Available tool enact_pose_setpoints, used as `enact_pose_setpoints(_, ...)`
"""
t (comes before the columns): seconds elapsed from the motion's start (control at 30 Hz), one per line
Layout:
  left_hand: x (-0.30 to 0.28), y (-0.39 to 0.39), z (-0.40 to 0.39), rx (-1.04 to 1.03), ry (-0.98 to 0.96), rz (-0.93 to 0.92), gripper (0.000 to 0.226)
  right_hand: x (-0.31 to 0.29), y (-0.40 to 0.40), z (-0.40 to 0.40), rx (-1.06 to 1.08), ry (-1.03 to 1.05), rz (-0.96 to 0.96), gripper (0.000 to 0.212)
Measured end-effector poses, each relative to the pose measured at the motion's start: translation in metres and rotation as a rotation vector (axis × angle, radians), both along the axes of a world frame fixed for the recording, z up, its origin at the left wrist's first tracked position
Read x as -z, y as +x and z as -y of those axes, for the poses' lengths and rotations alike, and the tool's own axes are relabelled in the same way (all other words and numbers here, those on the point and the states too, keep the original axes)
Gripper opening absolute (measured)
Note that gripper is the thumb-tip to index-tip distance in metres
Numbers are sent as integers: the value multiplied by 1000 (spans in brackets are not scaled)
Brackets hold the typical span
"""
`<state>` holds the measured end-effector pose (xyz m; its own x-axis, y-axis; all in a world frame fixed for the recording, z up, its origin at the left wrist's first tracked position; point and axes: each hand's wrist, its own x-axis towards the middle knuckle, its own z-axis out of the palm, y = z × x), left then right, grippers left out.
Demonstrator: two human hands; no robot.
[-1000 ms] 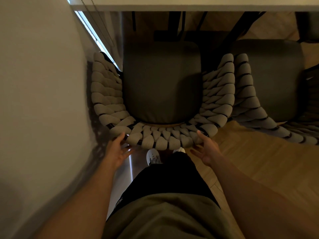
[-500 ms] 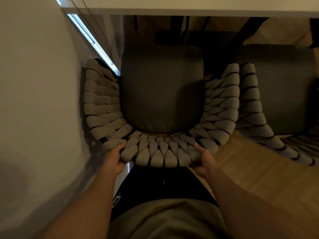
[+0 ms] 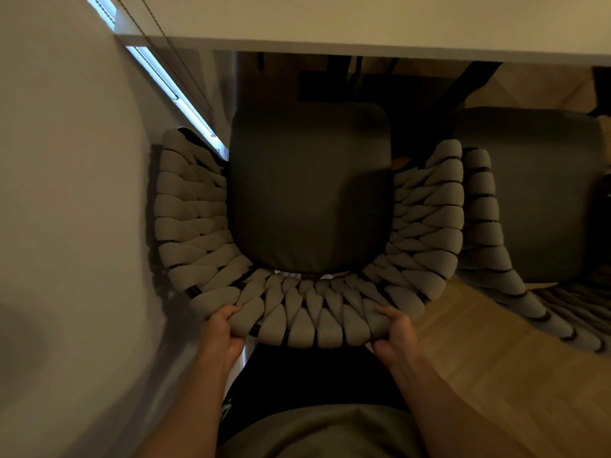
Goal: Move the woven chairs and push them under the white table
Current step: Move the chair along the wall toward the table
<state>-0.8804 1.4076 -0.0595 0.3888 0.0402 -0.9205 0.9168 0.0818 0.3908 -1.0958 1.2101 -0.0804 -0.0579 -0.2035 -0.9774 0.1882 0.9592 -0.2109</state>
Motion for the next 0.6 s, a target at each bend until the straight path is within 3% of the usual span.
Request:
enact_pose_setpoints(0.2,-19,-10,10,-11,-91,4,32,-18,-5,11,-9,17,42,66)
enact_pose_setpoints(0.4,-21,6,30,-3,-121,19,31,-20,13,29,0,1,59,71)
enact_pose_setpoints(0.6,-6,34,56,-32,-102,8,32,-7,41,55,-3,-43,67,55)
